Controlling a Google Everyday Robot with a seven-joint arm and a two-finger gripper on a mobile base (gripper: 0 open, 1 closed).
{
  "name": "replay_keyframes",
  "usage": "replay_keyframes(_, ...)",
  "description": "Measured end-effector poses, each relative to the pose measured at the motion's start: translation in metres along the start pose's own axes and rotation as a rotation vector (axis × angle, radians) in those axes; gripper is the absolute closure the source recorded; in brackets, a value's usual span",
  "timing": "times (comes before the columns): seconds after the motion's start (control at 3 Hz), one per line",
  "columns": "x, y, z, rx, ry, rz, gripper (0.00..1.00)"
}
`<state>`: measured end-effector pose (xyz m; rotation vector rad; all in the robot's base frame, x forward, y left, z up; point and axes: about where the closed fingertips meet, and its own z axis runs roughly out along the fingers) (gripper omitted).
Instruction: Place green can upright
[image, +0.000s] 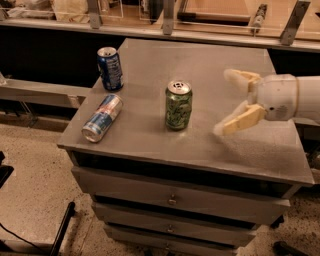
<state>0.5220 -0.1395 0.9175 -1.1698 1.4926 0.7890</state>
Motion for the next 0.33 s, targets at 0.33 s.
replay_keyframes(0.33,-0.0001,0.0006,0.0024,-0.004,0.001,-0.005,0.00)
